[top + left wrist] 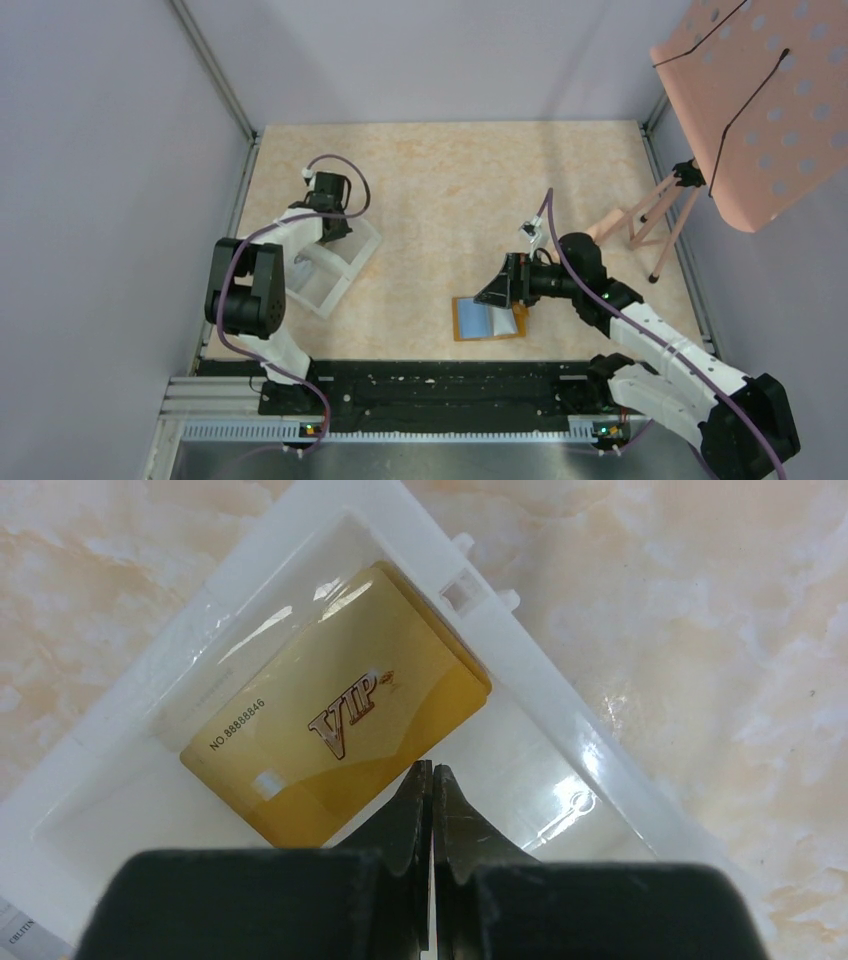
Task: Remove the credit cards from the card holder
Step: Place the credit card in the storage box.
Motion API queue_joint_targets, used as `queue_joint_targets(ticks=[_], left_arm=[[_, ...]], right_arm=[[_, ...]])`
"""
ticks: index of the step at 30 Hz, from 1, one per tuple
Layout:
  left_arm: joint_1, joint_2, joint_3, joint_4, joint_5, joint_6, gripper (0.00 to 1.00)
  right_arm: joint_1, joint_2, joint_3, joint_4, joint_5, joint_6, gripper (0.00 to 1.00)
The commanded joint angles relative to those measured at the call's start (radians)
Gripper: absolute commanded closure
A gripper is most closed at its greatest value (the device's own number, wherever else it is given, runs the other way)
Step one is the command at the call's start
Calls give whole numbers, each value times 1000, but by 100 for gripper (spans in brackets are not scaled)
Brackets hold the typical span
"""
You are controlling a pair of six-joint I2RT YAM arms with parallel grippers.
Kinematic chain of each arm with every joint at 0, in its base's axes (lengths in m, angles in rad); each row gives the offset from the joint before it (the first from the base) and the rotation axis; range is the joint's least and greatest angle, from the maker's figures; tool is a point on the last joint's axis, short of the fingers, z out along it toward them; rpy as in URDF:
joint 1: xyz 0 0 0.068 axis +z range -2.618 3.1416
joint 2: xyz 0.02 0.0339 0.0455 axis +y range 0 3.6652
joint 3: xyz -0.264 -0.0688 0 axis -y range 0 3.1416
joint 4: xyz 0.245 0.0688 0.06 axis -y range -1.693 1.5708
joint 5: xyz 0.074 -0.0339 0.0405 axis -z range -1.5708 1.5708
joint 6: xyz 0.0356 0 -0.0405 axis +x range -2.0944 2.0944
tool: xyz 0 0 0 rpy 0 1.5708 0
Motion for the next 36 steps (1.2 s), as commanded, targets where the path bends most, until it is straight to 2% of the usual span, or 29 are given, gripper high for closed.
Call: queue_joint_targets(ticks=[1,13,19,24,28,31,36], left_arm=[[3,16,51,-6,-52,8,100],[3,10,65,-24,-35,4,100],[1,-91,64,-22,114,-10,99],[1,-238,57,-29,278,-26,94],[0,-370,37,-30,446,-39,85],[-3,-480,1,-23,536,-55,75],[-9,-658,-81,-15,658,-66,44]], right_arm=[[-14,-23,40,10,1,-23,1],[-15,-31,52,-13,4,-33,1],[-15,-39,56,-45,33,-40,1],[-15,-42,83,-113,79,-69,1],[-14,-60,137,-197,155,-84,1],[-14,-79,191,-273,276,-92,1],[-15,-133,248,-363,451,-95,1]])
